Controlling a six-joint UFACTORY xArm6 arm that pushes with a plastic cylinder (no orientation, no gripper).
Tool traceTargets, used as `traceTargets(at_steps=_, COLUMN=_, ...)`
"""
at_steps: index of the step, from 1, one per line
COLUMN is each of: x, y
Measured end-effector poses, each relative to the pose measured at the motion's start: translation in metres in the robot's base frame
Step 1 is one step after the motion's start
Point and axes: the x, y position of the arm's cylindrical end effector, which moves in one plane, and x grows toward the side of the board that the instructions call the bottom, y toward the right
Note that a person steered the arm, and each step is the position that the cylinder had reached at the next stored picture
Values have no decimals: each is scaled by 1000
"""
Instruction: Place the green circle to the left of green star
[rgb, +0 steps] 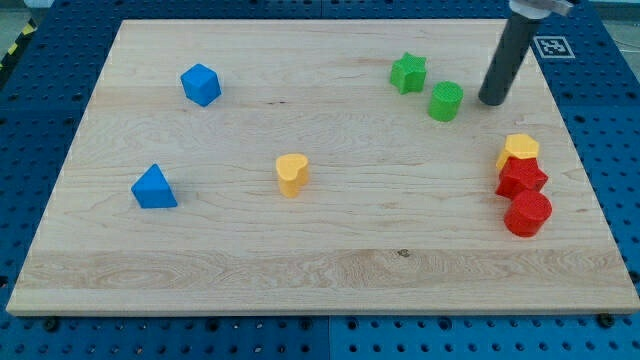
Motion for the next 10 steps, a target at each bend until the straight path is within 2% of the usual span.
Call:
traceTargets(at_steps=1, x=3, y=-64)
traceTargets(at_steps=2, x=10, y=-90)
traceTargets(at_steps=3, x=15, y=-63)
traceTargets(at_steps=5, x=80, y=-67)
traceTargets(at_steps=6, x=53, y=-91)
traceTargets(at_steps=7, x=-4, y=-95)
traceTargets(at_steps=8, x=33, y=-95)
traceTargets(at_steps=9, x=101, y=-96)
traceTargets(at_steps=10, x=102, y=-125)
